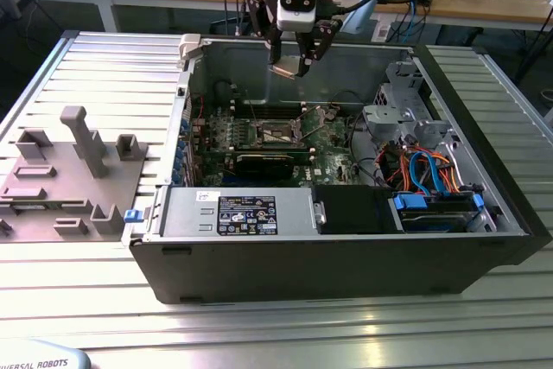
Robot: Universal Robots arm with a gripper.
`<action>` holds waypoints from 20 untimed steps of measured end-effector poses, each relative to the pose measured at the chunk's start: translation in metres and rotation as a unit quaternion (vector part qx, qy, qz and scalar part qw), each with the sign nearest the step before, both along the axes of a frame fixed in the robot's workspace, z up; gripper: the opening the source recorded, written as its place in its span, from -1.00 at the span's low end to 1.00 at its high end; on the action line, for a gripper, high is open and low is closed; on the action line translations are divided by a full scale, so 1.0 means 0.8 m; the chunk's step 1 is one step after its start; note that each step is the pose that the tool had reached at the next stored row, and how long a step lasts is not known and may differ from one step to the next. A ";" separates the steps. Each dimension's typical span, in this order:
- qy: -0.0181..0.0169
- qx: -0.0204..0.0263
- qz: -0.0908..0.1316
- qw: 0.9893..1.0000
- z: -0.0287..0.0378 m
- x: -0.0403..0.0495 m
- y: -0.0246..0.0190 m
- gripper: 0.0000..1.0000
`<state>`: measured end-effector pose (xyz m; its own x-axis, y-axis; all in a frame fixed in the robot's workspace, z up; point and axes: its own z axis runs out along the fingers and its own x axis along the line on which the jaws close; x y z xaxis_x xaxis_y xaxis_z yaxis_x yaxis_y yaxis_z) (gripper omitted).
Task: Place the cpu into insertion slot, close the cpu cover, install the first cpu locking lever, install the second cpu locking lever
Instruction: 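Place the cpu into insertion slot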
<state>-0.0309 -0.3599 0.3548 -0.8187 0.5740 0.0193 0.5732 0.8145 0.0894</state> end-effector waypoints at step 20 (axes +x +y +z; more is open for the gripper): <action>0.000 0.000 -0.009 1.000 0.0000 0.000 0.0000 0.08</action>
